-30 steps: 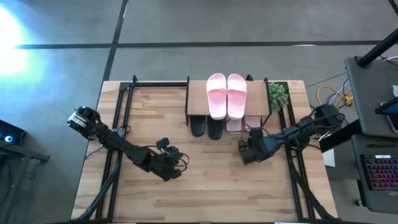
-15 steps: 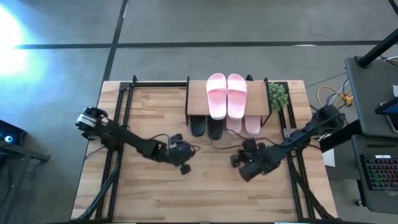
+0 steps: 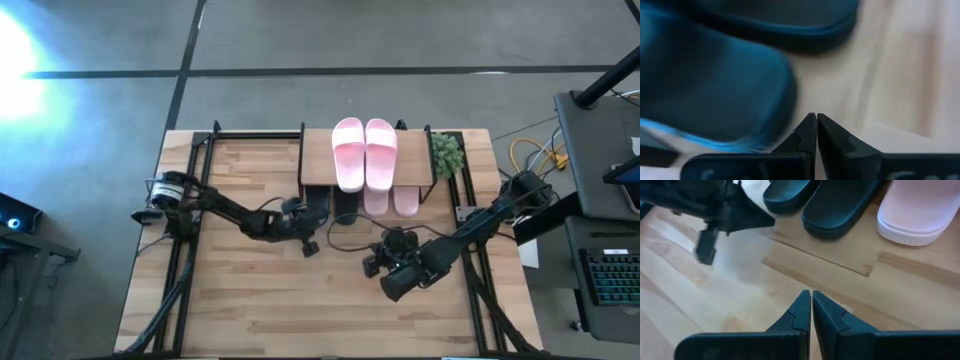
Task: Pick and place slides into the shelf
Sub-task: Adjust the slippers under the shelf
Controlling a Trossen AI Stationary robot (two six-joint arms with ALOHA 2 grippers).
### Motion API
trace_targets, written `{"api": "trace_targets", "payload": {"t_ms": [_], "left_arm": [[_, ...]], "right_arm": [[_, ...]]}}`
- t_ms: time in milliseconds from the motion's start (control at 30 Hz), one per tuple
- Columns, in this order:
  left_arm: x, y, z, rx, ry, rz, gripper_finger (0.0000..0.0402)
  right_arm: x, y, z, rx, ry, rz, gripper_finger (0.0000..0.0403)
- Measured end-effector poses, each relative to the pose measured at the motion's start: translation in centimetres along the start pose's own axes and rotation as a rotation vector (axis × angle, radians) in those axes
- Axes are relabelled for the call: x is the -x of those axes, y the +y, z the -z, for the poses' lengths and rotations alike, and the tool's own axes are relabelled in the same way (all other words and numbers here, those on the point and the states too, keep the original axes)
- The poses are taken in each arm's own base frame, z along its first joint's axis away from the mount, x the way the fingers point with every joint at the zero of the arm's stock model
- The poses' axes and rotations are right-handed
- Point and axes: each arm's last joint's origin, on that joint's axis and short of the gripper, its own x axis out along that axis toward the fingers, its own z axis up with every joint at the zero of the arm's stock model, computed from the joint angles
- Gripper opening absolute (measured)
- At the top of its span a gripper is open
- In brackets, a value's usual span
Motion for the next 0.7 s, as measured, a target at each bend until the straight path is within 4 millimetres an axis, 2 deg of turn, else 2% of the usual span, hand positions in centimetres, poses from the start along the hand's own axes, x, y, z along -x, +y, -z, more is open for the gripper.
{"api": "trace_targets", "payload": {"t_ms": [300,467,600,700], "left_arm": [[-0.4,1.2,-0.3,-0.003,-0.035,-0.158,0.0000],[-0.1,0.6,-0.5,-0.010,-0.030,-0.090,0.0000],[2.2,-1.5,-1.2,0.001,-0.036,0.092,0.0000],[4.7,-3.0,-1.2,-0.025,-0.039,0.140,0.0000]], "right_arm": [[-0.6,0.0,0.6,0.005,0.018,0.014,0.0011],[-1.1,0.3,0.9,-0.002,0.021,0.010,0.0011],[-2.2,0.8,1.0,-0.019,0.049,-0.004,0.0011],[-3.8,1.1,0.9,-0.014,0.062,-0.015,0.0011]]}}
